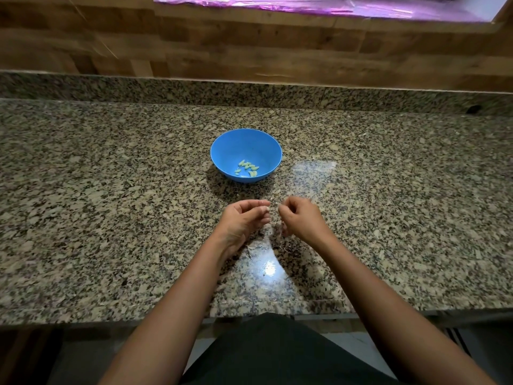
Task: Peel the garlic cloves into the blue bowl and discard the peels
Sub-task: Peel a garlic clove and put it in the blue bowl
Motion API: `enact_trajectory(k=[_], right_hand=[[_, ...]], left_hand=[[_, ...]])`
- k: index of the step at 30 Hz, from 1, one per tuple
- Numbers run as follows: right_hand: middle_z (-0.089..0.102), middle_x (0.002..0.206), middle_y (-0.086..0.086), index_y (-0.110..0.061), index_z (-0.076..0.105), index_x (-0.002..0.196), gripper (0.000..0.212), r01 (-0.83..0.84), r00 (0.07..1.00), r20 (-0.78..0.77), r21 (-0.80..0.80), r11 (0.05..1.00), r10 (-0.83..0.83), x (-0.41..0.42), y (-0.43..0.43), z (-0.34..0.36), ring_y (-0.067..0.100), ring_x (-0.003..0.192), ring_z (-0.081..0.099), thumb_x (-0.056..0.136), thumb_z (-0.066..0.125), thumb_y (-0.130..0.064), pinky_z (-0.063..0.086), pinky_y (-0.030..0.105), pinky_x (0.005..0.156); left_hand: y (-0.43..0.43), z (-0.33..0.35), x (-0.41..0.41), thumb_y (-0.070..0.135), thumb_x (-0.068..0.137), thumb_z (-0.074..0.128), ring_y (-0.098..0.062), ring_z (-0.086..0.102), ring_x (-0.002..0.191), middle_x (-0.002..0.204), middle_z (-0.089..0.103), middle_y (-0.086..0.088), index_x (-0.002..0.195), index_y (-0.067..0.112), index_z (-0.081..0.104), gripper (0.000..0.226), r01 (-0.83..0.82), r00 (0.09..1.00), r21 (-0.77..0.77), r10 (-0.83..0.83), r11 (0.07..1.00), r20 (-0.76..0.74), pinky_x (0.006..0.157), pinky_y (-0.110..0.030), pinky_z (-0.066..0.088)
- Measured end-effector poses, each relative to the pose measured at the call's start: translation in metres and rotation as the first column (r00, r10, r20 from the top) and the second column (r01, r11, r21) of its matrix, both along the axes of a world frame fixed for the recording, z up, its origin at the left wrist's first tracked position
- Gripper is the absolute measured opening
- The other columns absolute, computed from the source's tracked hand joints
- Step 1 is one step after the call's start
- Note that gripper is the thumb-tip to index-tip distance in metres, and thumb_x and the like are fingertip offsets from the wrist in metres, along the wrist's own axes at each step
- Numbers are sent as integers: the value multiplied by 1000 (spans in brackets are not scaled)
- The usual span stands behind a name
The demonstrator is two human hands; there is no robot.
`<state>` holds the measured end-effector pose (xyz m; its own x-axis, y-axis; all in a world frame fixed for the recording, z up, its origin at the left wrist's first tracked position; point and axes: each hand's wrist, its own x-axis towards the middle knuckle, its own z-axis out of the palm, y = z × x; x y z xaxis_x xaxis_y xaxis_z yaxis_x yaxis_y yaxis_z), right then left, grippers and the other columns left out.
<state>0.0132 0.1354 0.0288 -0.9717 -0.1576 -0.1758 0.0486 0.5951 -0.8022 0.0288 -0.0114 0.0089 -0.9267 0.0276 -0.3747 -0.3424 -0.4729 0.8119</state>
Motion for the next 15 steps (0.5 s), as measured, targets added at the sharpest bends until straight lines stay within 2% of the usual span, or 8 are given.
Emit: enact_trajectory(k=[1, 3, 6, 8, 11, 13, 15], right_hand=[[62, 75, 10, -9, 55, 76, 24, -22, 999, -25, 79, 997, 24, 0, 1, -1, 27, 68, 67, 95, 47, -21, 56, 40, 64], [61, 73, 8, -14, 53, 68, 28, -23, 999, -33, 115, 993, 27, 1, 3, -4, 29, 72, 66, 95, 51, -23, 55, 40, 66], [64, 82, 11, -9, 55, 76, 15, 25, 999, -44, 141, 990, -19, 0, 4, -10, 26, 73, 65, 89, 60, -15, 55, 38, 65], [62, 89, 8, -11, 54, 85, 9, 68, 997, -45, 79, 995, -65, 0, 6, -11, 19, 74, 60, 85, 58, -3, 51, 30, 61], [62, 86, 6, -14, 55, 82, 20, 79, 996, -35, -50, 996, -81, 0, 9, -11, 15, 69, 56, 87, 49, 4, 47, 25, 56], [59, 78, 3, -10, 60, 78, 20, 54, 997, -55, 15, 998, -53, 0, 11, -11, 12, 60, 51, 89, 46, 0, 41, 22, 51], [59, 78, 3, -3, 63, 80, 21, 37, 997, -73, 117, 992, -29, -2, 12, -13, 11, 59, 49, 90, 46, -7, 39, 21, 50]], left_hand=[[0, -2, 0, -10, 84, 57, -12, 66, 62, 79, 66, -13, 89, -3, 64, 11, -6, 1000, 4, 6, 1000, -2, 64, -18, 57], [0, -4, 0, -10, 82, 59, -13, 66, 64, 80, 67, -12, 86, -3, 65, 11, -21, 1000, -24, 21, 999, -12, 65, -18, 56], [3, -6, -1, -9, 80, 63, -13, 65, 67, 78, 67, -9, 82, 1, 66, 11, -29, 999, -145, 24, 989, -35, 64, -17, 55], [6, -7, -3, -7, 81, 65, -15, 64, 71, 79, 67, -8, 83, 3, 66, 11, -13, 999, -213, 2, 977, -53, 65, -17, 54], [11, -7, -7, -6, 82, 65, -15, 62, 72, 81, 65, -8, 85, 4, 65, 10, 11, 997, -292, -32, 956, -67, 67, -19, 56], [14, -7, -11, -5, 83, 64, -13, 61, 70, 79, 65, -7, 83, 6, 64, 12, 6, 997, -338, -33, 941, -73, 65, -19, 56], [17, -9, -17, -4, 83, 64, -13, 60, 67, 77, 64, -5, 81, 9, 63, 13, -6, 997, -389, -26, 921, -76, 65, -21, 55]])
